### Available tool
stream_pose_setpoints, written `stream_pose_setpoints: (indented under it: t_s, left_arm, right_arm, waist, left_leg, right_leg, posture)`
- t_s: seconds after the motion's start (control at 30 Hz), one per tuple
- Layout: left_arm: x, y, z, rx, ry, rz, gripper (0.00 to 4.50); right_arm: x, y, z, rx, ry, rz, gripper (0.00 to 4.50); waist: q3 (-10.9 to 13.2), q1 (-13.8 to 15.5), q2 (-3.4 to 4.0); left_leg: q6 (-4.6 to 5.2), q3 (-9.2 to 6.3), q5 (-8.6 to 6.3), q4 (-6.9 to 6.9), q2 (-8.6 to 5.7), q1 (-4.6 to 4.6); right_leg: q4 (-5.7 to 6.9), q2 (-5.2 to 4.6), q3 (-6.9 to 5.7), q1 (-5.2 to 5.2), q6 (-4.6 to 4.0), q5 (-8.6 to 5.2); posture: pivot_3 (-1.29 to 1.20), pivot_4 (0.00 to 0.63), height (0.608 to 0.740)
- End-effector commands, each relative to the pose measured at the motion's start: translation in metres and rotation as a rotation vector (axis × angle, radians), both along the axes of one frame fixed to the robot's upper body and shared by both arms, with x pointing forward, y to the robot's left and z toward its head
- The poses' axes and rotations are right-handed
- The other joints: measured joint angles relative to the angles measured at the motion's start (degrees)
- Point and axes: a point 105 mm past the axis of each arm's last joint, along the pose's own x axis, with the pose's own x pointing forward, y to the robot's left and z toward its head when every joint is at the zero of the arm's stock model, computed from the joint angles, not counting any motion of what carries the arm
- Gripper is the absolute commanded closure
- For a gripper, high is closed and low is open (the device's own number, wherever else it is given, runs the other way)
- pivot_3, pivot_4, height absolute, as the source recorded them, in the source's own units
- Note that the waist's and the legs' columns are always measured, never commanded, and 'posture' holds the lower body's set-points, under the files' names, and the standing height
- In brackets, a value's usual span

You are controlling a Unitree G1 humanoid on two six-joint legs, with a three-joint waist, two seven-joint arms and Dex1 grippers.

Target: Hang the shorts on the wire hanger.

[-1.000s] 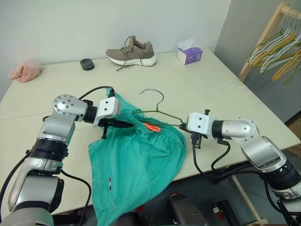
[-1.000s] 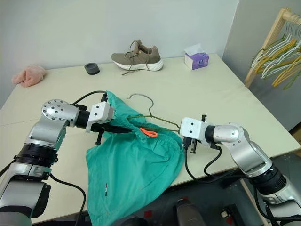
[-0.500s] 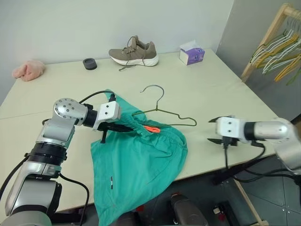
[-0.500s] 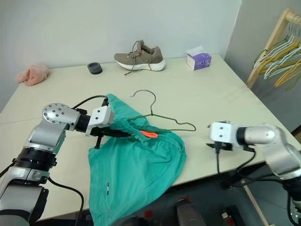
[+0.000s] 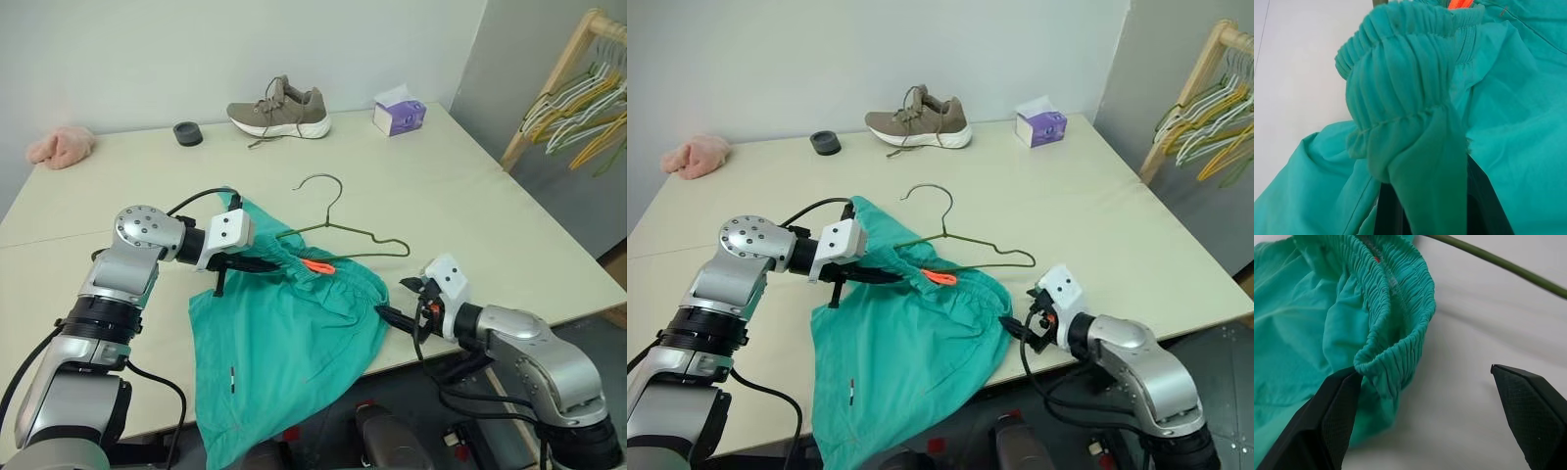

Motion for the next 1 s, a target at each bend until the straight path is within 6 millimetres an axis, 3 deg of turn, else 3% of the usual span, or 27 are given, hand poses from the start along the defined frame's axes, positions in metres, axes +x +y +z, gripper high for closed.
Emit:
stream_pose_setpoints:
  t_s: [0.03,0.1,0.3,0.47,0.63,1.0]
  left_arm:
    - [0.004,-0.002,0.015,-0.021,-0.056,0.002,4.50]
    - [0.004,-0.002,0.016,-0.026,-0.060,0.007,4.50]
    - [0.004,-0.002,0.021,-0.070,-0.058,0.031,4.50]
    - [-0.003,-0.001,0.028,-0.126,-0.019,0.053,4.50]
    - [-0.018,0.004,0.038,-0.187,0.066,0.065,4.50]
    - [-0.029,0.020,0.034,-0.126,0.100,0.087,4.50]
  right_arm:
    - [0.002,0.002,-0.008,-0.010,0.033,-0.038,0.25]
    - [0.003,0.001,-0.012,-0.026,0.046,-0.044,0.64]
    - [0.017,-0.007,-0.007,-0.046,-0.016,-0.107,2.75]
    - [0.037,-0.026,0.005,-0.074,-0.105,-0.201,4.46]
    - [0.053,-0.050,0.018,-0.096,-0.155,-0.258,4.46]
    - [0.055,-0.066,0.023,-0.112,-0.165,-0.278,4.46]
  waist:
    - [0.0,0.0,0.01]
    - [0.0,-0.1,0.01]
    - [0.0,-0.1,0.01]
    - [0.0,-0.1,0.01]
    - [0.0,-0.2,0.01]
    - [0.0,0.1,0.01]
  left_leg:
    - [0.00,0.00,0.00,0.00,0.00,0.00]
    - [0.00,0.00,0.00,0.00,0.00,-0.01]
    - [0.01,-0.01,0.00,-0.01,0.00,-0.01]
    - [0.01,-0.01,-0.01,-0.01,-0.01,-0.02]
    - [0.01,-0.02,0.00,-0.02,0.00,-0.02]
    - [0.01,-0.03,0.00,-0.02,0.00,-0.02]
  right_leg:
    - [0.00,0.00,0.00,0.00,0.00,0.00]
    - [-0.02,0.00,0.00,0.00,0.00,0.00]
    - [-0.02,0.02,-0.01,0.00,0.00,0.00]
    - [-0.03,0.04,0.00,0.00,0.01,0.00]
    - [-0.04,0.04,0.00,0.00,0.00,0.00]
    - [-0.04,0.04,-0.02,0.00,0.00,0.00]
  posture:
    - [-0.25,0.098,0.740]
    - [-0.25,0.098,0.740]
    - [-0.24,0.099,0.740]
    - [-0.24,0.100,0.740]
    - [-0.24,0.100,0.740]
    - [-0.23,0.101,0.740]
